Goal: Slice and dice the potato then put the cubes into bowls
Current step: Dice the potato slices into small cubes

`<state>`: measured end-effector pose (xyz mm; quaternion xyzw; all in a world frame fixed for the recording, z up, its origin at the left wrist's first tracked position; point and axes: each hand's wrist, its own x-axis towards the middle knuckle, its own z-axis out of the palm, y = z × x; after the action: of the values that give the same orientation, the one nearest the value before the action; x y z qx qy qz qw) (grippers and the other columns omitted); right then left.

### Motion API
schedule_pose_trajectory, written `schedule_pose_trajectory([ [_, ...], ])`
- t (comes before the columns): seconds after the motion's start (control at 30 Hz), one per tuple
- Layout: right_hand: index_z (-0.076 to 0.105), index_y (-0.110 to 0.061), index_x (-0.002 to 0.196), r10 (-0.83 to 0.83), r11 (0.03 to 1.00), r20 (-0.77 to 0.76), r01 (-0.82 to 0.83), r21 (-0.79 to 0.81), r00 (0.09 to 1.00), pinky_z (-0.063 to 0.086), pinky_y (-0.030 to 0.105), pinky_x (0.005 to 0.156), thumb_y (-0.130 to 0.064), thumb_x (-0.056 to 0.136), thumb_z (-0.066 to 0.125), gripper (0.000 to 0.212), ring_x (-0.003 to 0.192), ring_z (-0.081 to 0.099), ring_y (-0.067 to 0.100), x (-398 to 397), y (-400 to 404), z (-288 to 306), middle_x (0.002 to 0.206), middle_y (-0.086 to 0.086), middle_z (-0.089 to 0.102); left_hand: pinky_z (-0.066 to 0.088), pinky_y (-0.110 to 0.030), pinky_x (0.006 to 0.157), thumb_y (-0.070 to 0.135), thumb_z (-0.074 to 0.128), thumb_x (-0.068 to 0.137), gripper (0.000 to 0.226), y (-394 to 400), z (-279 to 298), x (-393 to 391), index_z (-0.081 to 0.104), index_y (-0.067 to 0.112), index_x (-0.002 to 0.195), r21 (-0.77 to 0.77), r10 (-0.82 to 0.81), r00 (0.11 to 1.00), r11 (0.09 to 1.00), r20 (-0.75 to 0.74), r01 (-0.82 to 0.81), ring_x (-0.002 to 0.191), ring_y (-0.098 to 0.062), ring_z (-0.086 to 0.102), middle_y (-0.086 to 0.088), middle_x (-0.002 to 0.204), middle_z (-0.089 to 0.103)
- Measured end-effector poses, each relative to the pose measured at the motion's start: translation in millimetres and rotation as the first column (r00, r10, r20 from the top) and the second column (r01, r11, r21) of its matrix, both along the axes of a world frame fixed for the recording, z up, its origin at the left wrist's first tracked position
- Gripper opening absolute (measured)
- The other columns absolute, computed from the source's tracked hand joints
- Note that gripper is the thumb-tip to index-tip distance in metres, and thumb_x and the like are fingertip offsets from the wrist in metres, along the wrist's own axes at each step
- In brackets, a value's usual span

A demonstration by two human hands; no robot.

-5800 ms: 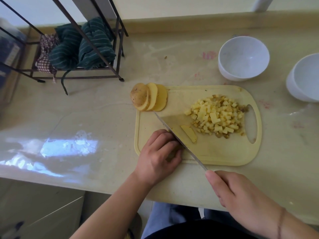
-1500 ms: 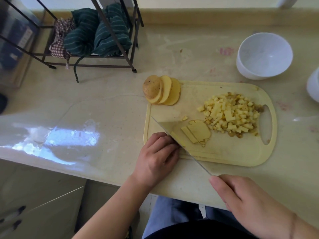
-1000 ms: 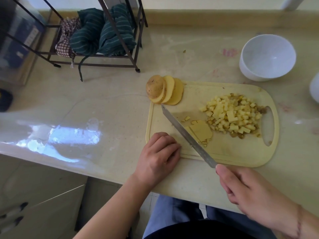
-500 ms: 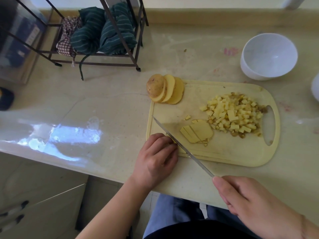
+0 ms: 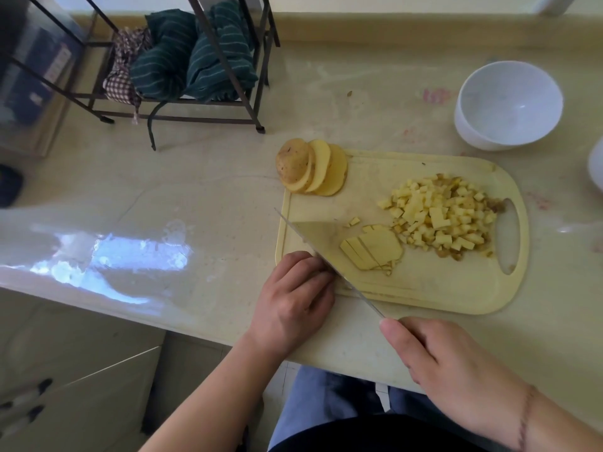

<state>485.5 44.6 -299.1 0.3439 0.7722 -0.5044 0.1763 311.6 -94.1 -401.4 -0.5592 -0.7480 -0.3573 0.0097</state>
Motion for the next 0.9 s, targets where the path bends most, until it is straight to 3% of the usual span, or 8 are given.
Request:
schedule_pose_trajectory([
  [0.2,0.037,-0.015,0.06,-0.058,0.998,-0.033,0.057,-0.033,0.998,0.03,0.027,0.05,-0.075,0.081,0.029,0.064,0.045,0.03,0.007,9.4,3.3,-7.9,0.048,-0.004,0.034,0.055,-0.039,0.082,0.0,0.076,0.087,0.007,-0.6,0.4,0.0,0.078,-0.003,0.093,-0.011,0.01,1.0,1.0,-0.009,-0.01,0.09,-0.035,0.067,-0.014,0.097,0.072],
  [0.37,0.039,-0.013,0.061,-0.143,0.979,0.024,0.145,-0.142,0.989,0.026,0.015,0.042,-0.068,0.079,0.034,0.058,0.042,0.027,0.009,26.1,17.7,-3.0,0.046,-0.004,0.032,0.054,-0.036,0.083,0.003,0.074,0.09,0.006,-0.1,3.2,1.1,0.078,-0.002,0.091,-0.015,0.023,1.0,1.0,-0.016,-0.024,0.088,-0.032,0.065,-0.014,0.093,0.07],
  [0.5,0.04,-0.015,0.059,-0.128,0.98,0.004,0.127,-0.155,0.992,0.029,0.021,0.046,-0.065,0.083,0.034,0.056,0.044,0.028,0.01,34.6,22.6,-5.0,0.046,-0.003,0.034,0.054,-0.034,0.078,0.005,0.077,0.09,0.008,3.8,9.6,1.9,0.077,0.0,0.096,-0.085,0.088,0.996,0.992,0.004,-0.088,0.087,-0.027,0.064,-0.012,0.097,0.069],
  [0.67,0.041,-0.015,0.056,-0.107,0.992,-0.047,0.103,-0.077,0.993,0.032,0.024,0.05,-0.069,0.079,0.031,0.06,0.043,0.035,0.007,37.4,23.7,-8.9,0.044,-0.003,0.041,0.054,-0.03,0.078,0.009,0.07,0.094,0.011,18.0,12.1,3.2,0.078,0.002,0.098,-0.131,0.083,0.996,0.988,-0.039,-0.088,0.087,-0.025,0.066,-0.009,0.098,0.073],
  [0.77,0.044,-0.019,0.056,-0.058,0.998,-0.097,0.062,0.035,0.994,0.036,0.023,0.051,-0.073,0.077,0.028,0.059,0.049,0.047,0.01,38.6,18.6,-11.0,0.049,-0.004,0.05,0.053,-0.026,0.077,-0.005,0.07,0.087,0.016,30.0,9.0,6.8,0.078,0.002,0.1,-0.089,0.09,0.996,0.992,-0.008,-0.09,0.088,-0.023,0.065,-0.009,0.098,0.073],
  [0.83,0.047,-0.021,0.06,-0.02,0.997,-0.14,0.031,0.071,0.99,0.04,0.025,0.054,-0.075,0.077,0.025,0.061,0.054,0.052,0.01,40.1,18.5,-14.5,0.053,-0.003,0.053,0.05,-0.017,0.075,-0.006,0.072,0.082,0.019,35.5,7.8,10.8,0.077,0.001,0.099,-0.055,0.157,0.986,0.987,0.058,-0.154,0.085,-0.016,0.064,-0.008,0.096,0.072],
  [0.9,0.047,-0.023,0.063,0.013,0.997,-0.145,-0.001,0.081,0.989,0.041,0.025,0.056,-0.077,0.077,0.022,0.062,0.056,0.053,0.009,41.5,23.4,-17.1,0.055,-0.002,0.052,0.05,-0.009,0.073,0.001,0.071,0.083,0.018,36.7,10.8,17.5,0.077,0.003,0.099,-0.048,0.284,0.942,0.959,0.176,-0.28,0.083,0.001,0.063,-0.001,0.097,0.07],
])
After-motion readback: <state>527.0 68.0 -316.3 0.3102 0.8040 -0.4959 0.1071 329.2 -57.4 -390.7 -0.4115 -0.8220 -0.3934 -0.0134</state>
